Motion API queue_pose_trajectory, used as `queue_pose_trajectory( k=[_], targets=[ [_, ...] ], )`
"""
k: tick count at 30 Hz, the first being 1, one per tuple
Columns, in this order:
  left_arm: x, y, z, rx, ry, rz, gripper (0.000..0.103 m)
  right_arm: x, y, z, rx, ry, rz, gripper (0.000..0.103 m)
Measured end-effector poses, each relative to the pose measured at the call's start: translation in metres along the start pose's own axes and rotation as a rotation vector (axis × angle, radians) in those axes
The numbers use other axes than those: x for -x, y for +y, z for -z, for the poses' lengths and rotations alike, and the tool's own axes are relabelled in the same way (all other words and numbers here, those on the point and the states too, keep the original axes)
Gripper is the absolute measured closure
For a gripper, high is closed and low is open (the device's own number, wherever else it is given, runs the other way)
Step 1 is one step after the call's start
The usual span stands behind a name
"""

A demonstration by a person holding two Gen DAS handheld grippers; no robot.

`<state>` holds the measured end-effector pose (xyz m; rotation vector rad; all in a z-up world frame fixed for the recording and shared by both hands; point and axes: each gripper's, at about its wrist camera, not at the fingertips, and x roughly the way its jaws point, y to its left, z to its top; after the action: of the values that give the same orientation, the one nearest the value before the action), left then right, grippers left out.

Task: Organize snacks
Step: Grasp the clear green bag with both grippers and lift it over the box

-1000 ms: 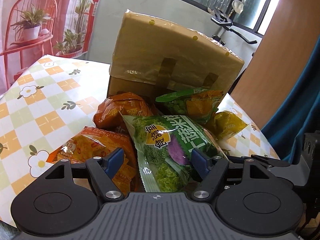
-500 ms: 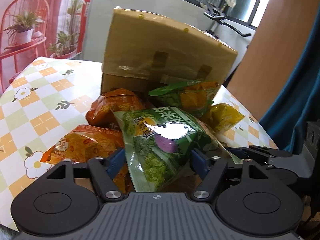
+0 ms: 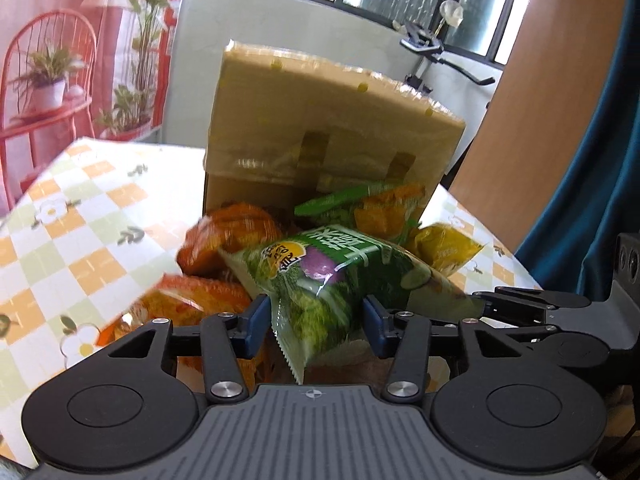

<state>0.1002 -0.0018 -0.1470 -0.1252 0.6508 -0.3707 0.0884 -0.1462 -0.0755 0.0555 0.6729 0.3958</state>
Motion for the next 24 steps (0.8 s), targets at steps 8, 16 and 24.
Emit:
queue_pose_trajectory(
  k=[8, 16, 24],
  targets=[
    [0.023, -0.005, -0.016, -0.041, -0.092, -0.014, 0.051, 0.018, 0.017, -0.020, 0.040, -0.055, -0.019, 0.054],
    [0.035, -0.010, -0.033, -0.064, -0.171, 0.007, 0.051, 0.039, 0.032, -0.047, 0.086, -0.142, -0.029, 0.054],
    [0.034, -0.016, -0.042, -0.076, -0.215, 0.019, 0.051, 0.050, 0.037, -0.062, 0.122, -0.201, -0.013, 0.054]
  ],
)
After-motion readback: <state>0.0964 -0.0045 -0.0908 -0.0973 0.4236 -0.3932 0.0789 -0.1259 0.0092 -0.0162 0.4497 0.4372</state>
